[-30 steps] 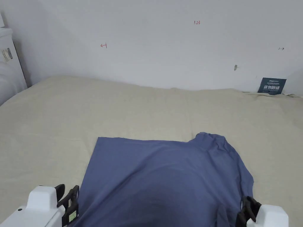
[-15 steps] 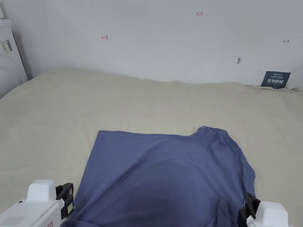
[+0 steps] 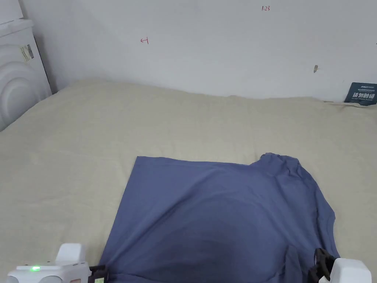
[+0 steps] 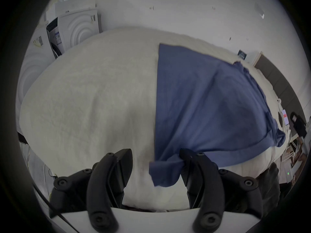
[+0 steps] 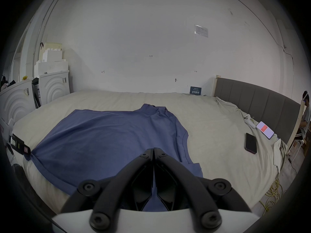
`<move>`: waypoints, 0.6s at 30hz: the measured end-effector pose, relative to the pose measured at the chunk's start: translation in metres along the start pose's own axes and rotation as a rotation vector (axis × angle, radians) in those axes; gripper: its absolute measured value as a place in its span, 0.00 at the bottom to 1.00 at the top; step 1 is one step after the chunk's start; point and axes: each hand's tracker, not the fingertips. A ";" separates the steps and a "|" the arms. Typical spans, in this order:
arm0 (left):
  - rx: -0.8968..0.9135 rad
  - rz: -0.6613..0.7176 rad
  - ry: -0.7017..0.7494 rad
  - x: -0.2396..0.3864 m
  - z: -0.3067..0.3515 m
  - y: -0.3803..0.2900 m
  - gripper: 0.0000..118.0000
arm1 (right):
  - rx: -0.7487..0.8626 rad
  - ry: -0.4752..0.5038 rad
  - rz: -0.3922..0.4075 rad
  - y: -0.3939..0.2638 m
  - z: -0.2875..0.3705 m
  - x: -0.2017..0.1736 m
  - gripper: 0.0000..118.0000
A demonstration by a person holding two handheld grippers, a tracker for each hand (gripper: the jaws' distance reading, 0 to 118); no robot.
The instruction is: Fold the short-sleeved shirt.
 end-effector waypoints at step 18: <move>0.043 -0.086 0.063 0.028 0.022 -0.014 0.03 | -0.102 -0.044 -0.025 -0.019 0.004 0.029 0.08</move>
